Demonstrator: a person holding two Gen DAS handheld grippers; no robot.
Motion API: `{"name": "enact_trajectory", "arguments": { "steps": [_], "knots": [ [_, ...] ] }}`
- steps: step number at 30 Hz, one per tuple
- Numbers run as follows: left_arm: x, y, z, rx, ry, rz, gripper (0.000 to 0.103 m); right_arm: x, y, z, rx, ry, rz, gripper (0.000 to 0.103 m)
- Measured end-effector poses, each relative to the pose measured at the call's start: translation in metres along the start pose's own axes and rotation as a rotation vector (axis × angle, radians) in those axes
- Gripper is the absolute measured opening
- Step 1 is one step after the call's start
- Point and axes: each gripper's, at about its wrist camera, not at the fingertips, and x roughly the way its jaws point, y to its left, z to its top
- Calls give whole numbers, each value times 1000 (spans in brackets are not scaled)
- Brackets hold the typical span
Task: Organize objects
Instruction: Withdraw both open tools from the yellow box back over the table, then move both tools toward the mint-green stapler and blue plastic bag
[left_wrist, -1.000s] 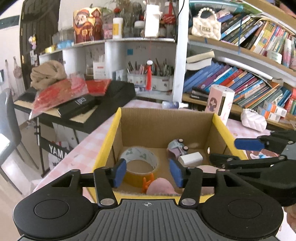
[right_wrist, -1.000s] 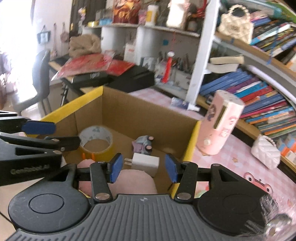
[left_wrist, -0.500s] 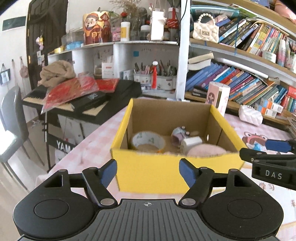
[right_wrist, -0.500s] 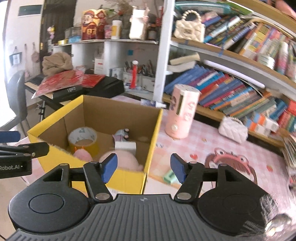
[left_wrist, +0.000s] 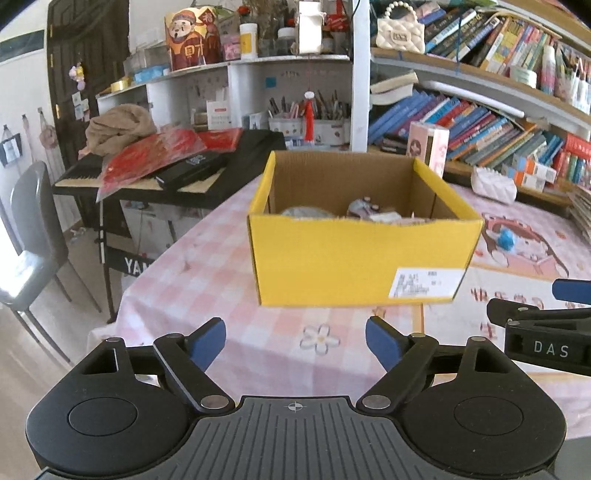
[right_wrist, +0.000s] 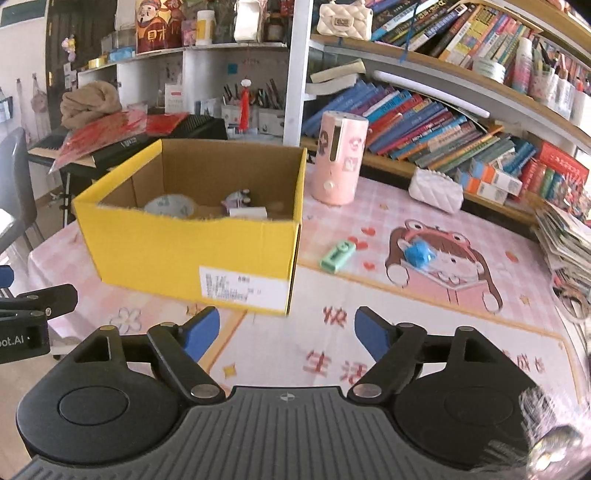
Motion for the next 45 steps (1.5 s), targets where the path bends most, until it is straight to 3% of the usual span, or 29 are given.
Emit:
{"name": "enact_trajectory", "arguments": {
  "steps": [9, 19, 45],
  "knots": [
    [-14, 0, -19, 15, 36, -17, 88, -18, 3, -24, 15, 29, -6, 84],
    [-26, -14, -36, 49, 65, -92, 94, -40, -8, -47, 57, 37, -42, 87],
    [-23, -94, -38, 229, 79, -327, 95, -75, -72, -90, 233, 91, -284, 92]
  ]
}}
